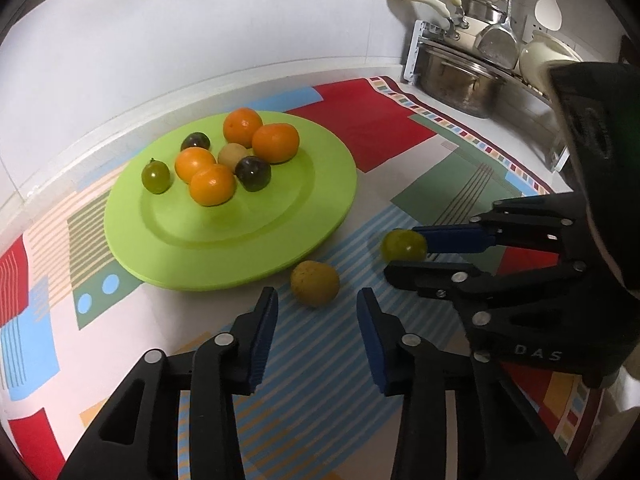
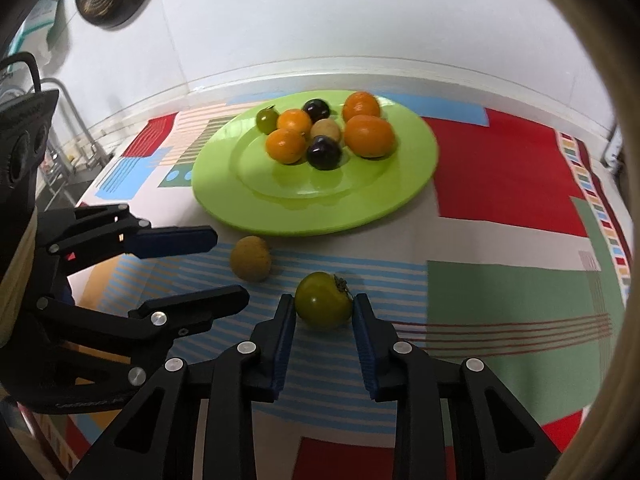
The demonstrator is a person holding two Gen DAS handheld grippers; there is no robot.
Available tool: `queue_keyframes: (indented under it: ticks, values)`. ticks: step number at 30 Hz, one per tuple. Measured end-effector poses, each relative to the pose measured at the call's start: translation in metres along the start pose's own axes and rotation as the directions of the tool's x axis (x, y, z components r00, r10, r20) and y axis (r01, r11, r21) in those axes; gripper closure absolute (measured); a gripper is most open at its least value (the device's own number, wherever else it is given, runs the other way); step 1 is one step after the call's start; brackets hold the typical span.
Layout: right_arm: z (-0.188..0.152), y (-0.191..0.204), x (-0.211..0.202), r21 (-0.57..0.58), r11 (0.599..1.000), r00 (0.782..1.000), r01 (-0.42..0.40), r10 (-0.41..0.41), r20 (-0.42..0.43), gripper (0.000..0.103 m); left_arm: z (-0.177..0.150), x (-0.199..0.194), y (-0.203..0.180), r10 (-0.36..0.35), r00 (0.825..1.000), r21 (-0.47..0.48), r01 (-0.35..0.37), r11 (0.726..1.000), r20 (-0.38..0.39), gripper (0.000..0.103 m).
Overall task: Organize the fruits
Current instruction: 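Grasp a small yellow citrus with the left tool while the right tool grasps a green tomato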
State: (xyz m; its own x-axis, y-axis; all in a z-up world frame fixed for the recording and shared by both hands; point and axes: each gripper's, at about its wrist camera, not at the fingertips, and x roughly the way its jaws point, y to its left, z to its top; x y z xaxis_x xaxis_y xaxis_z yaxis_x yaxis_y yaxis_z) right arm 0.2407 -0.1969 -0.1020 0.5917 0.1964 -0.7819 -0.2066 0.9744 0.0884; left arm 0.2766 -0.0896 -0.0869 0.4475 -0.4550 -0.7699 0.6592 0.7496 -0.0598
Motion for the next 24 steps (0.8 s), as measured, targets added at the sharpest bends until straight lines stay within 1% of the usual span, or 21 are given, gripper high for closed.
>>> queue_keyframes:
  ticks: [3,8,12,17,24]
  values:
    - [-0.002,-0.004,-0.007,0.032,0.999,1.000,0.021,-0.022,0.013,0.073,0.003,0.005,-0.003,0.002,1.000,-0.015,-0.003,1.000,-0.013,0.066]
    - [-0.005,-0.011,-0.012,0.077,0.997,1.000,0.014,-0.015,0.020,0.073,0.008,0.014,-0.006,0.037,0.998,-0.034,-0.039,0.999,-0.049,0.072]
    - [-0.006,-0.014,-0.012,0.093,0.996,1.000,0.016,-0.018,0.021,0.073,0.010,0.020,-0.005,0.036,0.997,-0.070,-0.041,0.997,-0.073,0.076]
    - [-0.007,-0.019,-0.012,0.115,0.993,1.000,0.011,-0.014,0.026,0.073,0.009,0.018,-0.005,0.026,0.997,-0.088,-0.032,0.996,-0.073,0.076]
    - [-0.007,-0.014,-0.020,0.113,0.994,0.999,0.007,-0.012,0.040,0.073,0.009,0.001,-0.006,0.035,0.998,-0.087,-0.039,0.995,-0.045,0.076]
